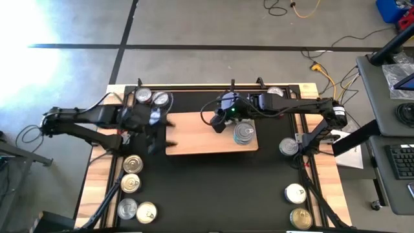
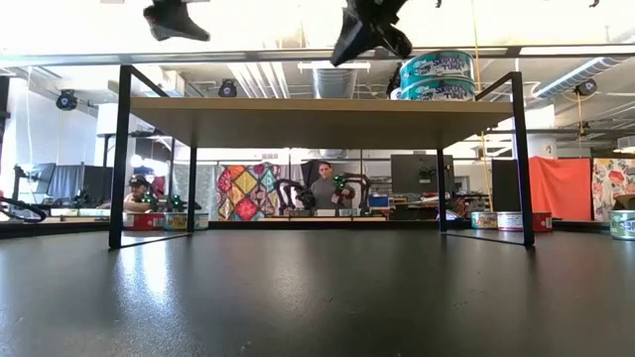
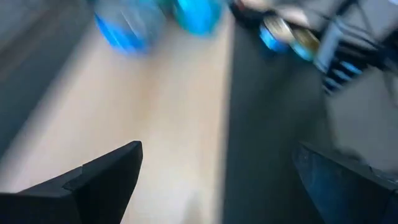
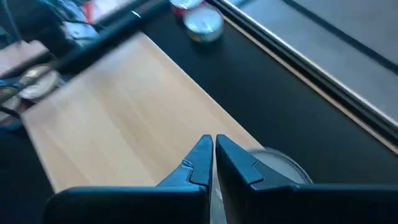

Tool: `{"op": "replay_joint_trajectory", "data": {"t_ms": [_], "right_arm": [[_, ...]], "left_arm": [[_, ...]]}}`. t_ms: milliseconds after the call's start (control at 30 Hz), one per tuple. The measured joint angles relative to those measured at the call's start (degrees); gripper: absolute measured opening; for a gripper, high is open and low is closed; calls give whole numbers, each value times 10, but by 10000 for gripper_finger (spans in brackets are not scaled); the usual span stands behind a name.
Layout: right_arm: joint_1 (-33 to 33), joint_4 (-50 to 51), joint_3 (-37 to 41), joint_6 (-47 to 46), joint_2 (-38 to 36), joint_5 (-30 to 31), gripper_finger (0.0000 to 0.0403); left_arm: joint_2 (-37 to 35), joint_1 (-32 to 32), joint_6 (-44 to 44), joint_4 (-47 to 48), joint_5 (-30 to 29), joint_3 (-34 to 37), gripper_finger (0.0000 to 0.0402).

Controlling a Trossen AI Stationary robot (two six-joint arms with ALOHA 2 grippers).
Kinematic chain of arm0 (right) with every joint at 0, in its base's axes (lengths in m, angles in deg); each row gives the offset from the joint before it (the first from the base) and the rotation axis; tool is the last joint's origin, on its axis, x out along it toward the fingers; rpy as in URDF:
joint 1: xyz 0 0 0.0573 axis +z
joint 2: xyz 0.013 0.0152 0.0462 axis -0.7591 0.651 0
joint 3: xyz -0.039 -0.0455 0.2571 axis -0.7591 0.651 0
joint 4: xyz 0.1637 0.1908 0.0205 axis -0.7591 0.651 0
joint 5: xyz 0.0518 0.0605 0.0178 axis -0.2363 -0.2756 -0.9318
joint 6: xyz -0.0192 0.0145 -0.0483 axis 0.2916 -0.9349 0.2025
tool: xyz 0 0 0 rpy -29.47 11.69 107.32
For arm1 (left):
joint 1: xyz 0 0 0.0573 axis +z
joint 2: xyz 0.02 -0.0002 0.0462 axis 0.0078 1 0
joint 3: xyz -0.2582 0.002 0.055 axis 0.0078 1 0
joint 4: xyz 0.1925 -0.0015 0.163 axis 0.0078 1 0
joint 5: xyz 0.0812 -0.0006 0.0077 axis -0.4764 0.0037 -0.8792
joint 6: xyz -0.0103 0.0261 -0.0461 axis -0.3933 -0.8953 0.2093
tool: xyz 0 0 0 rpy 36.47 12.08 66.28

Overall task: Stack canned seafood by type on shelf
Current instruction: Stack the blue tuna can on top of the blue tuna can on the shelf

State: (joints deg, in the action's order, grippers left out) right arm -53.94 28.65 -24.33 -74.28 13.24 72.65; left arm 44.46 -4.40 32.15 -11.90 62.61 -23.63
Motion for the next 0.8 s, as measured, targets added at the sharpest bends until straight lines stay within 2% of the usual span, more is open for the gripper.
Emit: {"op": "replay_joint_trajectory", "data": {"t_ms": [133,233,333,467,633,800], "right_arm": [[11,-32,0,10,0,0,12],[16,-40,0,10,0,0,12],[21,-52,0,5,0,0,12],[40,-81,0,-2,0,10,12],[73,-94,1,-30,9,30,12],[117,-91,2,-32,30,30,12]], "left_arm": [[-29,-109,134,88,19,0,400],[-38,-215,234,101,17,0,400],[-32,-310,340,115,-9,1,400],[-18,-412,430,130,-13,18,400],[13,-504,529,140,-7,62,400],[82,-545,600,118,-7,102,400]]}}
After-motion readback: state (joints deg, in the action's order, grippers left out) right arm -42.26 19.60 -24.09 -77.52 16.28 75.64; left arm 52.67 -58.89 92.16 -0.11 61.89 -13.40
